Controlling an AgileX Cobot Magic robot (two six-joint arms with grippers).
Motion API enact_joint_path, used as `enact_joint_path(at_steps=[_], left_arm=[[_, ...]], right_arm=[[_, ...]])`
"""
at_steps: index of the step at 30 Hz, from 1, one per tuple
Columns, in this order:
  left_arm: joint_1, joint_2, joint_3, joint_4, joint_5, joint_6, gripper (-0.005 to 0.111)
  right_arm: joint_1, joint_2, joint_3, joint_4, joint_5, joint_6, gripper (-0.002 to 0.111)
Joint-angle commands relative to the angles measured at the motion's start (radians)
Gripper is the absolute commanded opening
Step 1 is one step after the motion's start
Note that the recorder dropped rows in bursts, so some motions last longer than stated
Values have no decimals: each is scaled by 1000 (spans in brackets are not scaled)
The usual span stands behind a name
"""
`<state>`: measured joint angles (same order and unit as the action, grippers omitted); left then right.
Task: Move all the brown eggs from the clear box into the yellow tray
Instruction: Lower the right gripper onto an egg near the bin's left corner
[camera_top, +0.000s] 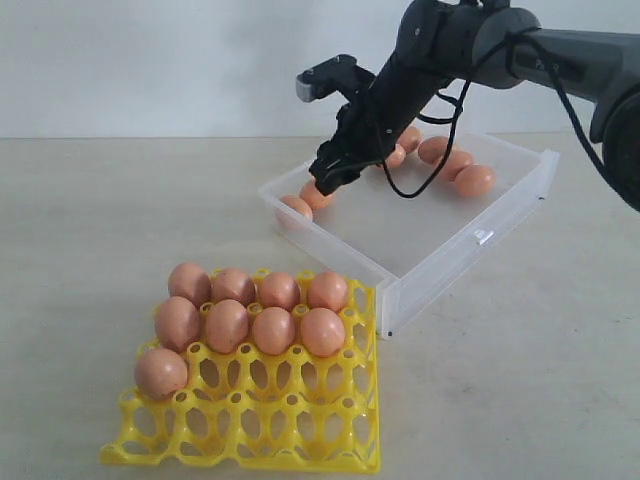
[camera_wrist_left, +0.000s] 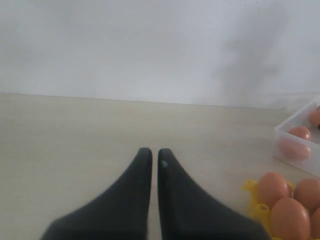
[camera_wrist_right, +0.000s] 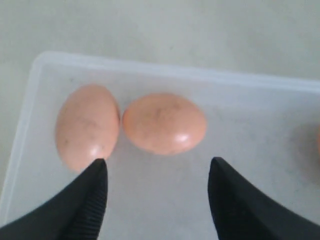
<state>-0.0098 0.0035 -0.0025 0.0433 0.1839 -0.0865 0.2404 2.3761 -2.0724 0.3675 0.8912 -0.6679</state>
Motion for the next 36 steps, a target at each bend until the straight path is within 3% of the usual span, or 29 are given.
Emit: enact_joint_path(at_steps=[1,16,27,36], left_arm=[[6,-3,3,-1,-5,1,4],[6,-3,3,-1,-5,1,4],[6,-3,3,-1,-5,1,4],[6,-3,3,-1,-5,1,4]], right_arm=[[3,-6,-4,36,-131,3,51],[37,82,-4,44,-271,84,51],[37,55,-4,-94,-9,139,51],[37,31,-4,-100,28,-164,51]])
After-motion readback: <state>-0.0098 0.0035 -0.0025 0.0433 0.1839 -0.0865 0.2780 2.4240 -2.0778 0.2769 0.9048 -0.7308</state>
